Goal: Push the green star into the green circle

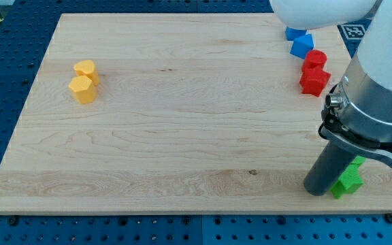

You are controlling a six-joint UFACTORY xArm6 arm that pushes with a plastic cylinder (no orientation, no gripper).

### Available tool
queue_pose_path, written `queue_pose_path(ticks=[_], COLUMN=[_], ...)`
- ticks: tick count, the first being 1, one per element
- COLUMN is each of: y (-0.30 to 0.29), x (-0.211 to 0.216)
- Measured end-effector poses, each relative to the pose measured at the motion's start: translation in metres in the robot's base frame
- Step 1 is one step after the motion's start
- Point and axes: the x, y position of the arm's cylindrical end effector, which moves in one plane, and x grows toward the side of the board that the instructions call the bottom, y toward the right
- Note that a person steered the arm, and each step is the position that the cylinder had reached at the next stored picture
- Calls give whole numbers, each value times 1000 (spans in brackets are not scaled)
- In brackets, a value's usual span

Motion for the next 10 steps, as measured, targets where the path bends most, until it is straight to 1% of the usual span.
queue_pose_path(ticks=[3,5,6,7,8,9,10], y=[-2,-2,-2,-17,-52,-31,-22], x=[0,20,22,16,-14,-75,-87])
